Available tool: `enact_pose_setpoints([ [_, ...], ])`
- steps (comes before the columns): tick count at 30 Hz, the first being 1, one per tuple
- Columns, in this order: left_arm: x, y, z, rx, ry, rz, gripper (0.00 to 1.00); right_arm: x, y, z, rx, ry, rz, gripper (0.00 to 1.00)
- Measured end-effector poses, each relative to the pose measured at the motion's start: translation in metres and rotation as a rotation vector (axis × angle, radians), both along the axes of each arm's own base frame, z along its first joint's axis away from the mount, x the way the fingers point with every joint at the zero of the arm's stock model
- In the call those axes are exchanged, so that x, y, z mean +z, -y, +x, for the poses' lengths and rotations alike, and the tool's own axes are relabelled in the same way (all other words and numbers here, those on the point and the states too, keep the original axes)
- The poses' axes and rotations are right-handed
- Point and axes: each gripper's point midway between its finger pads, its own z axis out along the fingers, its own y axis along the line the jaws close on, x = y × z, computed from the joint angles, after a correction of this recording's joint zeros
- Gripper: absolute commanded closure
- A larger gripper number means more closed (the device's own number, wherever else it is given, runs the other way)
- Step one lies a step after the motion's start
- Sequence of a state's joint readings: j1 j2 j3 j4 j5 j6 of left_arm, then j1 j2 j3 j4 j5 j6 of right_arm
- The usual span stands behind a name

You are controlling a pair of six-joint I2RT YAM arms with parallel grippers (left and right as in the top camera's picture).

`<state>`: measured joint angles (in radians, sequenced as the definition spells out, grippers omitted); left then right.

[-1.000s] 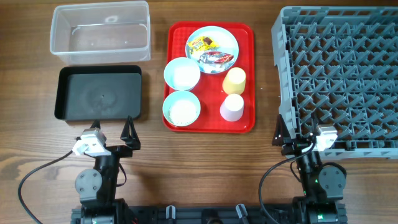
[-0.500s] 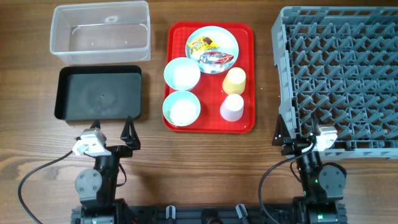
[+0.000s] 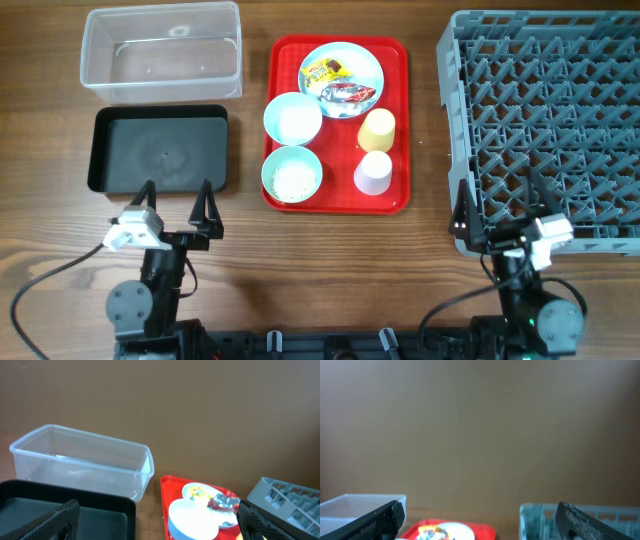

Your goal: Sort waste into correct bins and load items into the dishwasher rack

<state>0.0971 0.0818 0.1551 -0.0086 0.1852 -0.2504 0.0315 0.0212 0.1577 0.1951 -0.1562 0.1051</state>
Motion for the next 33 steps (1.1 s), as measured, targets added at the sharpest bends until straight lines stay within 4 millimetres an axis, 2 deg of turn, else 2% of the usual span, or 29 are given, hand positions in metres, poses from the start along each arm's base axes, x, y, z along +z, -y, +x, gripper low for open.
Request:
enact_pose_setpoints([
  [4, 0.037, 0.001, 0.009, -0.013, -0.046, 0.013, 0.0, 0.043, 0.0, -0.013, -0.02, 0.081, -0.052, 0.0],
  [6, 0.045, 0.004, 0.014, -0.033, -0.1, 0.045, 0.0, 0.053, -0.001, -0.013, -0.018, 0.075, -0.07, 0.0],
  [8, 0.054, 0.006, 0.022, -0.055, -0.196, 0.077, 0.0, 0.063, -0.007, -0.007, 0.005, 0.044, -0.112, 0.0],
  [11, 0.065, 0.007, 0.028, -0.072, -0.311, 0.113, 0.0, 0.07, -0.02, 0.012, 0.075, -0.073, -0.163, 0.0],
  [13, 0.081, 0.007, 0.037, -0.081, -0.357, 0.12, 0.0, 0.078, -0.028, 0.029, 0.127, -0.165, -0.177, 0.0],
  [15, 0.08, 0.006, 0.041, -0.088, -0.432, 0.115, 0.0, 0.081, -0.034, 0.042, 0.169, -0.286, -0.183, 0.0],
  [18, 0.072, 0.005, 0.056, -0.098, -0.55, 0.1, 0.0, 0.111, -0.04, 0.066, 0.217, -0.425, -0.186, 0.01],
  [20, 0.063, 0.008, 0.069, -0.133, -0.672, 0.081, 0.0, 0.118, -0.043, 0.079, 0.24, -0.559, -0.176, 0.0],
  [21, 0.062, 0.009, 0.073, -0.151, -0.722, 0.069, 0.0, 0.11, -0.043, 0.081, 0.255, -0.658, -0.168, 0.0],
  [22, 0.064, 0.014, 0.079, -0.187, -0.787, 0.058, 0.0, 0.109, -0.045, 0.091, 0.266, -0.727, -0.161, 0.0],
  [23, 0.063, 0.016, 0.085, -0.216, -0.854, 0.048, 0.0, 0.097, -0.046, 0.096, 0.281, -0.845, -0.15, 0.0],
  [25, 0.053, 0.021, 0.099, -0.267, -0.986, 0.023, 0.0, 0.068, -0.047, 0.119, 0.296, -0.995, -0.135, 0.0],
  [26, 0.047, 0.022, 0.107, -0.279, -1.018, 0.018, 0.0, 0.048, -0.048, 0.13, 0.302, -1.068, -0.127, 0.0],
  [27, 0.032, 0.026, 0.121, -0.301, -1.062, 0.013, 0.0, 0.026, -0.047, 0.143, 0.304, -1.131, -0.124, 0.0],
  [28, 0.019, 0.028, 0.126, -0.31, -1.096, 0.01, 0.0, 0.009, -0.047, 0.153, 0.304, -1.18, -0.12, 0.0],
  [29, 0.002, 0.03, 0.134, -0.32, -1.138, 0.006, 0.0, -0.021, -0.047, 0.164, 0.304, -1.271, -0.113, 0.0],
  [30, -0.012, 0.03, 0.142, -0.322, -1.167, -0.001, 0.0, -0.041, -0.046, 0.162, 0.308, -1.353, -0.107, 0.0],
  [33, -0.04, 0.038, 0.166, -0.352, -1.181, -0.003, 0.0, -0.08, -0.046, 0.159, 0.337, -1.495, -0.127, 0.0],
])
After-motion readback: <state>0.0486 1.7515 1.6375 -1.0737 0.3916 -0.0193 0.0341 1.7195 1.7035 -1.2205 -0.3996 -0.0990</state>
